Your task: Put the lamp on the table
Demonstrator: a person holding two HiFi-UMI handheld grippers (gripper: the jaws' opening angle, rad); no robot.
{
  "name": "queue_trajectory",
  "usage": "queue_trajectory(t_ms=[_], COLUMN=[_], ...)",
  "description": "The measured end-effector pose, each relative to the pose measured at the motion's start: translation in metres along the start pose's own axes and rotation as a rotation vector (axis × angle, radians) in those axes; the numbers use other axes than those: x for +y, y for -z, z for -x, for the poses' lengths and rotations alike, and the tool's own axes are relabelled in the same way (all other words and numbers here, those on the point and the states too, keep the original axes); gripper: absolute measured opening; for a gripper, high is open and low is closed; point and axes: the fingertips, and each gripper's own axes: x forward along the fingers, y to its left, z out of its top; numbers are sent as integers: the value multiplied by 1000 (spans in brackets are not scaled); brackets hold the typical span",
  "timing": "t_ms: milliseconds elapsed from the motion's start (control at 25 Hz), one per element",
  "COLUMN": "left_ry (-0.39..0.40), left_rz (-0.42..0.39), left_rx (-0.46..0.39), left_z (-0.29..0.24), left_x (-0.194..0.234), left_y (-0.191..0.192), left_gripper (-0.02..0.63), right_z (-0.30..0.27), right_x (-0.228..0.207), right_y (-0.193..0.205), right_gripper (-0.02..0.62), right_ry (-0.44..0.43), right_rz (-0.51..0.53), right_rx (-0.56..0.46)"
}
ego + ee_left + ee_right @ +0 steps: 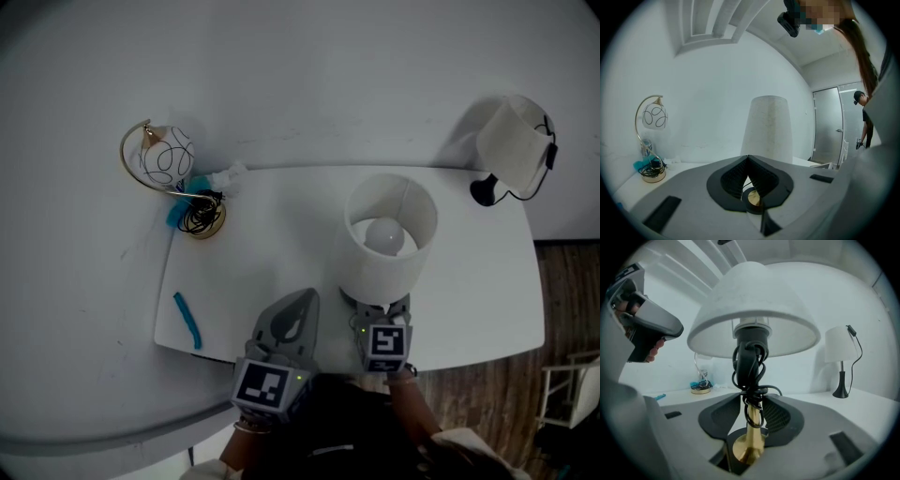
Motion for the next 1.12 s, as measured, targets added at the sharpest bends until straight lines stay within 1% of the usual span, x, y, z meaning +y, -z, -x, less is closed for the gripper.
queue_trajectory(t_ms=[160,360,520,600,720,760,880,960,1080,1120], left_ry=[2,3,-2,-1,2,4,14,21,30,33], left_rz=[-9,-17,-20,-23,-23,-22,-19,-17,-13,-11], left_rx=[-1,-14,-6,-8,-12,-16,-28,-36,-47,-50], left_z=[7,16,25,29,35,37,43,47,52,53], left_x=[-9,-18,-25,-29,-34,-35,-37,-39,-44,-46], left_y=[-1,-6,-3,-2,-1,-1,-3,-5,-4,-3], left_gripper=[-8,-8,-8,-8,-8,-8,-8,-8,-8,-8], right_z=[8,20,31,34,42,46,56,63,76,81], right_x=[0,2,5,6,6,6,7,9,9,8], right_y=[3,0,3,4,3,2,0,-3,-5,-5], right_gripper=[143,135,133,118,117,98,92,66,64,44], right_ry=[-16,-26,-32,-33,-26,-22,-14,-9,-6,-3], right_rz=[25,9,9,10,13,19,32,37,46,52], right_rx=[25,34,57,48,40,42,45,47,36,30])
